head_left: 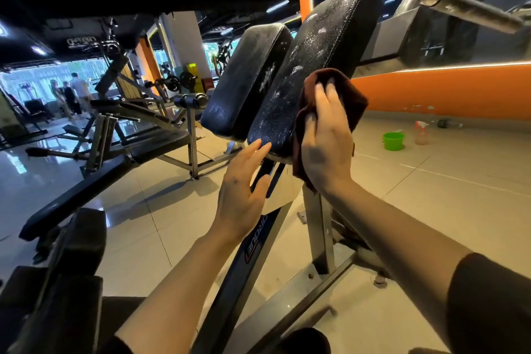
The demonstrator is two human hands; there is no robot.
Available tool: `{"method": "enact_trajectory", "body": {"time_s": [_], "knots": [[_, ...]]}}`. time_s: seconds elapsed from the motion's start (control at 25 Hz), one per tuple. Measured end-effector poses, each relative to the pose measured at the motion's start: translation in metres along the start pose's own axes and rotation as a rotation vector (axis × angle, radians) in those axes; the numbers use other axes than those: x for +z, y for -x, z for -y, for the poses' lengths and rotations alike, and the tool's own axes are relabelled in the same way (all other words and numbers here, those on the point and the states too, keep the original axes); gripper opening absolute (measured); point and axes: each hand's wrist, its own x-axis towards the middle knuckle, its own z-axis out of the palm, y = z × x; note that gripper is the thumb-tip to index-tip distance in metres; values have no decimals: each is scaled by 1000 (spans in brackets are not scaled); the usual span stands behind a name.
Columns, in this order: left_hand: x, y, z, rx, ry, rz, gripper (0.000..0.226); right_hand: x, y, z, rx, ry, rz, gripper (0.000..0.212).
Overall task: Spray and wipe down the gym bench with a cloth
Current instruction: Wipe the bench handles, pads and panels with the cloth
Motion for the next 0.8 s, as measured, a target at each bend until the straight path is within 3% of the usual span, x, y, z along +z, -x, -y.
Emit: {"method": "enact_trajectory", "body": {"time_s": [0.08, 0.24, 0.4, 0.52, 0.64, 0.8], "knots": [[4, 1, 0, 1, 22, -11, 51, 7, 14, 3, -108, 85, -20, 46], [8, 1, 0, 17, 71, -22, 52, 4, 42, -6, -397, 231, 117, 44], [0, -4, -2, 52, 52, -38, 47, -4, -16, -9, -113, -17, 53, 48], [-3, -13, -9, 71, 89, -55, 44, 7, 14, -6, -79, -30, 6, 51], [0, -24, -18, 118, 124, -34, 44, 9, 51, -8, -100, -52, 74, 53], [4, -51, -30, 173, 144, 0, 46, -3, -33, -18, -118, -19, 88, 52]]}}
